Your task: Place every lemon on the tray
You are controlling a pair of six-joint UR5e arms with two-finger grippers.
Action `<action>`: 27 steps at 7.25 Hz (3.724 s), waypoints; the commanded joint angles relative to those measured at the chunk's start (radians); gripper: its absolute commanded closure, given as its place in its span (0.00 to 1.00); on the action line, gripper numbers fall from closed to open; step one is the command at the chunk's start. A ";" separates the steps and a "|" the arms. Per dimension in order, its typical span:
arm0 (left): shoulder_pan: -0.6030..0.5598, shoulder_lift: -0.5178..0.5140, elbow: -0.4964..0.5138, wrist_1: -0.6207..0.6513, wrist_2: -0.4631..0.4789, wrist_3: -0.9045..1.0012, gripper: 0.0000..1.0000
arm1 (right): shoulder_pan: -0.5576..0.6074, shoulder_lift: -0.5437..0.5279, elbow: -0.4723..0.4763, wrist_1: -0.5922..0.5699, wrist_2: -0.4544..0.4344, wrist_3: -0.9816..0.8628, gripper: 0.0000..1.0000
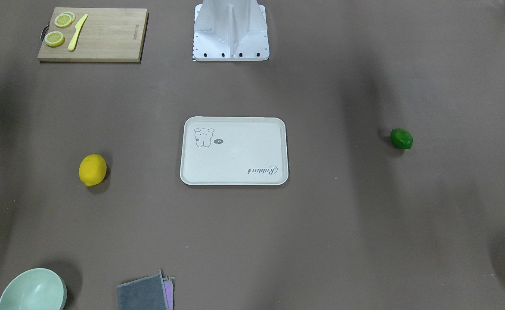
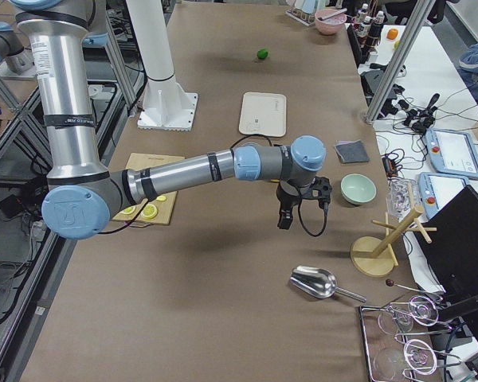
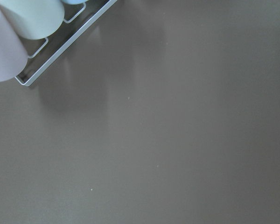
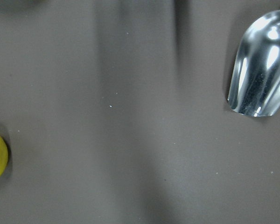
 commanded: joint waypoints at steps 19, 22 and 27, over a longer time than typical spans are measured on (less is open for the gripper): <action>0.556 -0.220 0.220 -0.261 -0.151 -0.731 0.02 | -0.457 0.351 -0.327 0.109 -0.011 0.247 0.05; 0.570 -0.269 0.260 -0.254 -0.187 -0.735 0.03 | -0.474 0.355 -0.352 0.111 -0.011 0.246 0.09; 0.565 -0.228 0.241 -0.247 -0.341 -0.737 1.00 | -0.478 0.380 -0.380 0.140 0.001 0.247 0.79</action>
